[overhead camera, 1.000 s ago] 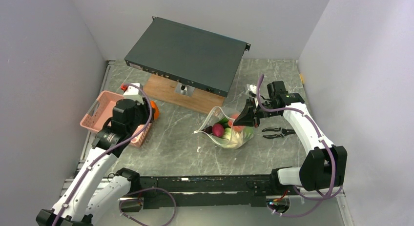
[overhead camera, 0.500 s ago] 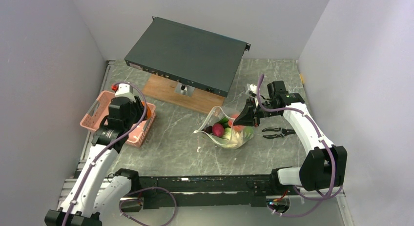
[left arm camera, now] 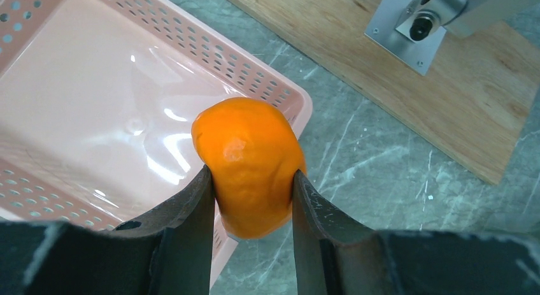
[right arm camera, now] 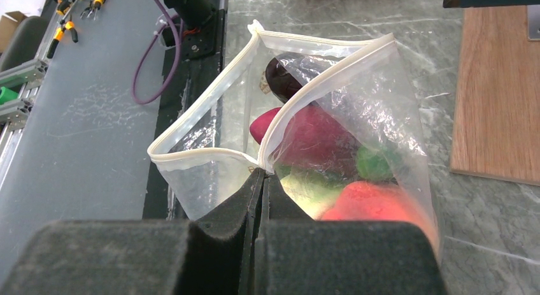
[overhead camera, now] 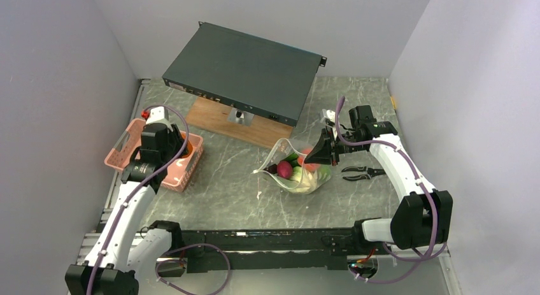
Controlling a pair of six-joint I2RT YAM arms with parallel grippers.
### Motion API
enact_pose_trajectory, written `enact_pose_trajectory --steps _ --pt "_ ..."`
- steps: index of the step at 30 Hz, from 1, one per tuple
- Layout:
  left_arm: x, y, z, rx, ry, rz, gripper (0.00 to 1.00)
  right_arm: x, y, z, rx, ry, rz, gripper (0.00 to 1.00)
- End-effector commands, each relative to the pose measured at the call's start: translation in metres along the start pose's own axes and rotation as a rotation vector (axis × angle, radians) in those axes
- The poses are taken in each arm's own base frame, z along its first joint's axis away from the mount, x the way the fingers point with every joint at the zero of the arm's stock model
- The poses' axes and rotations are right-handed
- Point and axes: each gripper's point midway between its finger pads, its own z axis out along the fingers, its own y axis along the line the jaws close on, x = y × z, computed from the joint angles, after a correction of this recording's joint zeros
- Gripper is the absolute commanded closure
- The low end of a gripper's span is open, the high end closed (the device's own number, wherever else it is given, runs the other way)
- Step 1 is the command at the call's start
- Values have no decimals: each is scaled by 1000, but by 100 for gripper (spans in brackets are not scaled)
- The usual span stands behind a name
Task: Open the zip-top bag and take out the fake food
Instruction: Place the fake fruit in the bin.
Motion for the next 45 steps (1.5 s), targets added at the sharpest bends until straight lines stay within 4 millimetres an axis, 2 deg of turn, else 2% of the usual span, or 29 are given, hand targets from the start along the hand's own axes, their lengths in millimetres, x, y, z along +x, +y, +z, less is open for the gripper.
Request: enact_pose_trajectory --steps 1,16,19,33,40,45 --pt "-7 6 8 -28 -29 -38 100 -3 -1 -1 4 -14 -35 100" --pt "4 27 31 -80 42 -76 100 -3 -4 -1 7 -13 -29 100" --pt "4 37 35 -98 52 -103 100 -3 -4 -1 6 -13 -28 100" --pt "13 48 58 -94 106 -245 100 -2 -5 -2 11 -11 -29 100" --pt "17 49 69 -90 148 -332 91 -2 -5 -3 14 -11 -30 100" --pt "24 50 76 -96 175 -386 77 -2 -5 -3 18 -11 -30 100"
